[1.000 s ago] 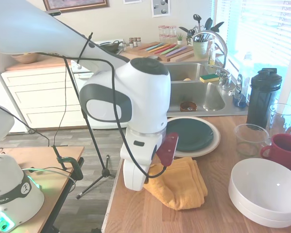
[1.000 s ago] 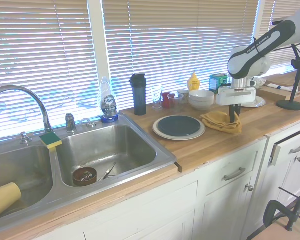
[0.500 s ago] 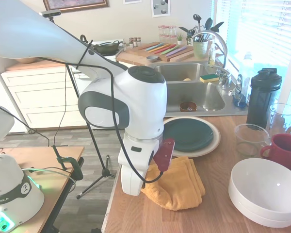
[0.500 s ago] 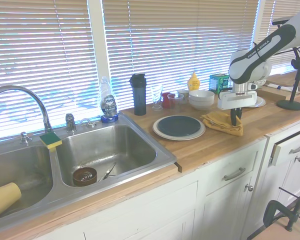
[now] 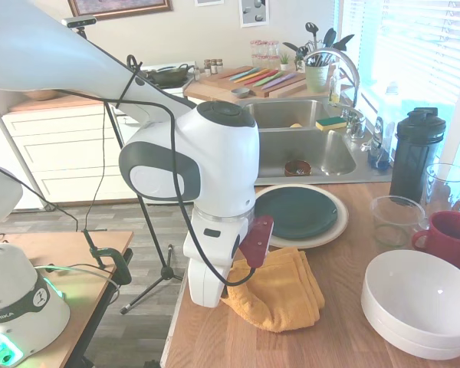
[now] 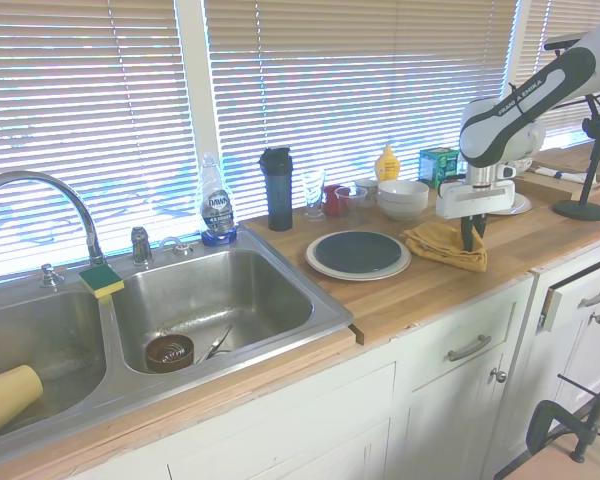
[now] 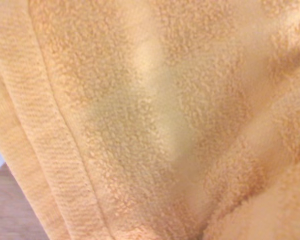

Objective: Wipe the blue plate in clockwise motion

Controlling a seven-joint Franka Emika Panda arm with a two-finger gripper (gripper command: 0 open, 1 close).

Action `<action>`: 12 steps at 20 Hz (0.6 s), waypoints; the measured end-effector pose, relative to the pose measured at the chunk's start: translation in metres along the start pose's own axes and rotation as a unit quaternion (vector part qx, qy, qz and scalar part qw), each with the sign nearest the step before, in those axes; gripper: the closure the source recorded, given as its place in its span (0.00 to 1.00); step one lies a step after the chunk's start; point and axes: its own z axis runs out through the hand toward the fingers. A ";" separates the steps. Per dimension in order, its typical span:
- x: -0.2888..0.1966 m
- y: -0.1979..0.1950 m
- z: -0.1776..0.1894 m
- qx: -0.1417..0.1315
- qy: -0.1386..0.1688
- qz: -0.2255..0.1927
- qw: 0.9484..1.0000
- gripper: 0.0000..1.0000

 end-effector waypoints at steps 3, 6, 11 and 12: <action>-0.002 0.001 -0.001 0.000 0.000 0.000 1.000 0.00; -0.007 0.002 -0.011 0.004 0.003 -0.001 1.000 0.00; -0.020 0.008 -0.032 0.008 0.007 -0.005 1.000 0.00; -0.022 0.008 -0.037 0.010 0.008 -0.007 1.000 0.00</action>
